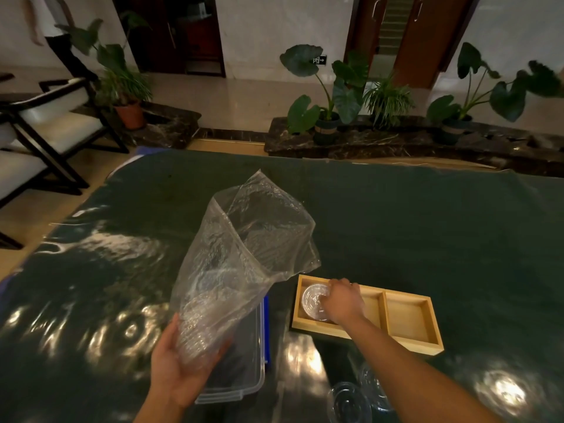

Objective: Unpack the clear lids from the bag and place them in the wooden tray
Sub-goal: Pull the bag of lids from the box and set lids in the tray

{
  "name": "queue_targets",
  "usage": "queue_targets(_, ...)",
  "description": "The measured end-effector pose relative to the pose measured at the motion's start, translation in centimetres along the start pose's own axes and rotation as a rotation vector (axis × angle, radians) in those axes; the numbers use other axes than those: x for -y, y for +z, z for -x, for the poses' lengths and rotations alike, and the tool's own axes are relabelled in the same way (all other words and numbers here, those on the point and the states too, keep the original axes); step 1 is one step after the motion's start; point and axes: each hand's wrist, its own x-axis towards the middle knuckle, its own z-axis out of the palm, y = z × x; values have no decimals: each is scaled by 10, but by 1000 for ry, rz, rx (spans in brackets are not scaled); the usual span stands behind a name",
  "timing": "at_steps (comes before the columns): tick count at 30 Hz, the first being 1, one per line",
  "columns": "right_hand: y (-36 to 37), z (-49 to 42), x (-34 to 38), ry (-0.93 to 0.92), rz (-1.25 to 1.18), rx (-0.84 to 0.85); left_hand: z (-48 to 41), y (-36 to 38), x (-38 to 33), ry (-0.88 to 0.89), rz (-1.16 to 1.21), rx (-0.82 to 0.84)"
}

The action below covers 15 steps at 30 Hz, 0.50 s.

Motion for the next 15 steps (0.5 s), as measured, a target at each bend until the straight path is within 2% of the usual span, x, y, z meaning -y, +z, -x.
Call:
queue_targets(5, -16, 12, -7, 38, -211, -74, 0, 1, 1, -20, -28, 7)
queue_targets(9, -66, 33, -7, -29, -514, -313, 2, 7, -1, -31, -75, 16)
queue_targets(11, -107, 53, -3, -176, -652, -527, 4, 9, -3, -49, -98, 21)
queue_targets(12, -129, 66, 1, -306, -687, -659, 5, 10, -4, -60, -108, 29)
queue_targets(14, -167, 92, 10, -622, -652, -866, 8, 13, -6, -81, -119, 60)
queue_targets(15, -182, 104, 16, -753, -610, -889, 10, 15, -6, -89, -126, 81)
